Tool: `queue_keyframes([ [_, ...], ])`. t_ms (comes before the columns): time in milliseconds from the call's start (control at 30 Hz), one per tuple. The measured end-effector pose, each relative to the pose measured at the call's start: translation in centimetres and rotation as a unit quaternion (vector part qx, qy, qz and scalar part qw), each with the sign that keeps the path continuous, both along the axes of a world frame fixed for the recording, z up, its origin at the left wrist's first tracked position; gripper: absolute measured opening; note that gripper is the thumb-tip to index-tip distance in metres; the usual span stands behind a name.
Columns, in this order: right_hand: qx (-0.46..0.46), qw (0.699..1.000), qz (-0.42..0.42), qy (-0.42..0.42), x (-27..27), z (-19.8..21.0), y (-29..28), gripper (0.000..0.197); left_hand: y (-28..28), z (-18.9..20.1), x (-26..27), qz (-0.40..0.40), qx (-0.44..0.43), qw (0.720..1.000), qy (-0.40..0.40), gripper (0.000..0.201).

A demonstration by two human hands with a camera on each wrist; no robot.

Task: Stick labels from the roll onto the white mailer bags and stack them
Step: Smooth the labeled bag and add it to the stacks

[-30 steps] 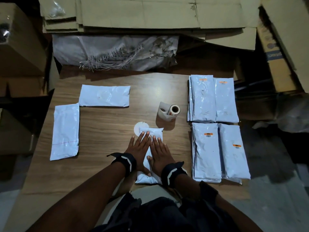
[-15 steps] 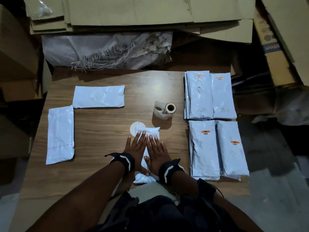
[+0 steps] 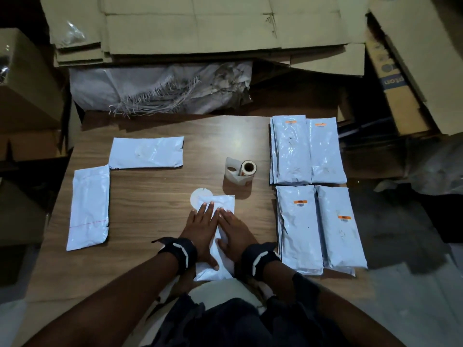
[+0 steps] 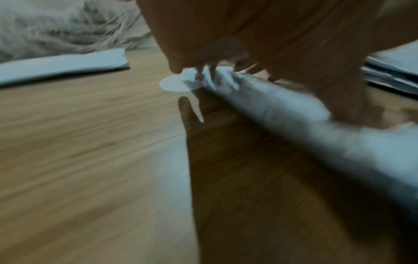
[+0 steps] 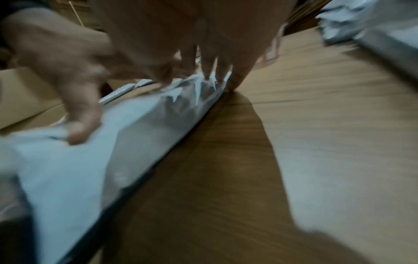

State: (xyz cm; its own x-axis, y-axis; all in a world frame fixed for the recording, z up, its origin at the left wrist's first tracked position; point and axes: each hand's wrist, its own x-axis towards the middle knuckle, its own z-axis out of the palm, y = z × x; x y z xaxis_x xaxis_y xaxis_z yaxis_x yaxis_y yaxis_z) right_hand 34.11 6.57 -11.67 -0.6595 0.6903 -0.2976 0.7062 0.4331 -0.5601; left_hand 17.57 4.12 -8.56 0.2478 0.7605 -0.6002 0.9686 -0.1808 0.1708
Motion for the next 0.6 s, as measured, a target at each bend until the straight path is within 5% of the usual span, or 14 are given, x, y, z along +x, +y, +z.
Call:
queue_keyframes([
  [100,-0.011,0.991,-0.104,0.086,2.1,1.1,0.9,0.054,0.1,0.4,-0.2,-0.025,0.054,0.998,-0.019,0.159],
  [267,-0.058,0.966,-0.235,0.088,4.0,2.0,3.6,0.042,2.1,1.3,0.0,-0.07,0.083,0.994,-0.029,0.15],
  [600,0.0,0.992,-0.105,-0.066,3.2,1.5,3.9,0.064,0.9,0.2,-0.6,-0.034,0.075,0.993,-0.084,0.139],
])
